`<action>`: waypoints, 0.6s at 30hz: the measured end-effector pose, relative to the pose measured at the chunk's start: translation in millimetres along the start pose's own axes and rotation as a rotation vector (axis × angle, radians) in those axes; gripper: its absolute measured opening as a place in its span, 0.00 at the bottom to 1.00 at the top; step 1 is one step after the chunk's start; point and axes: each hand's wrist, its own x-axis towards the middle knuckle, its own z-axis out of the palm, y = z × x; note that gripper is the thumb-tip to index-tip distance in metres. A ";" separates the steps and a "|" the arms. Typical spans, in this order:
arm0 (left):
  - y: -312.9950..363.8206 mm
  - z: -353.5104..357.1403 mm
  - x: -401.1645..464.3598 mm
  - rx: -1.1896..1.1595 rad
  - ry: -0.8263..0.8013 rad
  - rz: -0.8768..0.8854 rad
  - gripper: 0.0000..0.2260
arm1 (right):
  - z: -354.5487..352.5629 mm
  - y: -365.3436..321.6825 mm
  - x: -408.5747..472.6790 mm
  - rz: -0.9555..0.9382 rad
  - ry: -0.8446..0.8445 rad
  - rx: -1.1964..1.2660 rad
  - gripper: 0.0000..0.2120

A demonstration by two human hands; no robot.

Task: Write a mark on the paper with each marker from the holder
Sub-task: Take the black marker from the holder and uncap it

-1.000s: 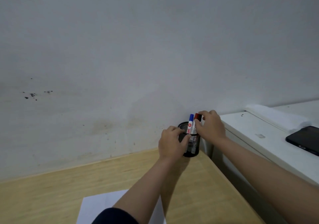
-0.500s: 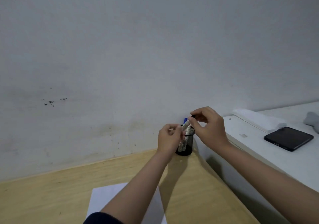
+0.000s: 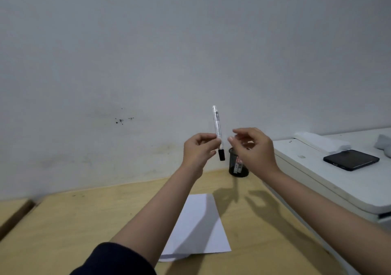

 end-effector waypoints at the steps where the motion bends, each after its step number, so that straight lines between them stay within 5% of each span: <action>1: 3.4 -5.0 -5.1 0.048 -0.011 0.033 0.06 | 5.9 -6.4 2.9 0.058 0.017 0.027 0.11; 5: 14.6 -20.2 -23.1 0.164 -0.060 0.143 0.04 | 32.2 -23.0 8.1 0.228 -0.063 0.072 0.12; 14: 10.8 -57.4 -33.5 0.461 0.018 0.190 0.08 | 50.5 -39.4 -3.8 0.285 -0.077 0.273 0.08; 18: 10.3 -57.2 -37.5 0.491 0.026 0.215 0.07 | 51.7 -36.4 -13.9 0.304 -0.224 0.280 0.03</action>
